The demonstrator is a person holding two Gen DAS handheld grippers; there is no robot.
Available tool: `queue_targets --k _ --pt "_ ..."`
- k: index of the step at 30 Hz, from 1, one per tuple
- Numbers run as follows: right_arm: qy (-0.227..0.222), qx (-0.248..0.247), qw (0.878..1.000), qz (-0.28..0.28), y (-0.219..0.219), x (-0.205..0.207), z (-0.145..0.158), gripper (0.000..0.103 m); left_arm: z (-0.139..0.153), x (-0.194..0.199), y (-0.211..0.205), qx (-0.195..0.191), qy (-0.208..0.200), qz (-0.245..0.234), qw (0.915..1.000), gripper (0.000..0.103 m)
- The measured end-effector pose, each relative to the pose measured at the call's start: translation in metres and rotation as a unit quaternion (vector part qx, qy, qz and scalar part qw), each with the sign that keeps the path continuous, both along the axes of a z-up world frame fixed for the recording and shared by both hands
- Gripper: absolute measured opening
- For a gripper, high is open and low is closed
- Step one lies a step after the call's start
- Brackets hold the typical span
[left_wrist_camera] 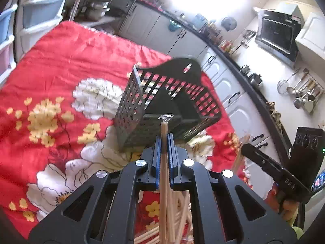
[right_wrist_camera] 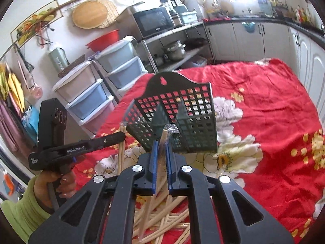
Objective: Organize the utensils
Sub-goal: 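Lift both held chopsticks upright and carry them above the green caddy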
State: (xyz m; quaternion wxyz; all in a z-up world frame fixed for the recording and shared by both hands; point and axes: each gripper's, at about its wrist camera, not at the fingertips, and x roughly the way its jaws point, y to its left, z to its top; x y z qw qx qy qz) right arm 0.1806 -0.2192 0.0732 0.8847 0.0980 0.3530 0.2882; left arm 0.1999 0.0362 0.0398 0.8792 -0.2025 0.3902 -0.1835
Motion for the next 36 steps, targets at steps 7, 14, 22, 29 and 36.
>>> queue_targets --k 7,14,22,29,36 --pt "-0.047 0.001 0.999 0.005 0.001 -0.012 0.027 0.006 0.036 -0.01 0.001 -0.012 -0.05 0.0 0.9987 0.003" --pt "-0.107 0.006 0.994 -0.012 -0.003 -0.017 0.058 0.006 0.072 -0.016 0.001 -0.006 -0.106 0.013 0.9943 0.003" --pt "-0.159 0.021 0.987 -0.032 -0.008 -0.015 0.088 0.006 0.106 -0.013 -0.003 0.011 -0.167 0.05 0.9846 0.003" --pt "-0.194 0.052 0.978 -0.051 -0.018 -0.009 0.111 0.006 0.132 -0.006 -0.003 0.026 -0.217 0.104 0.9702 0.003" --pt "-0.226 0.066 0.969 -0.073 -0.026 -0.002 0.126 0.006 0.153 0.007 -0.002 0.03 -0.247 0.154 0.9563 0.003"
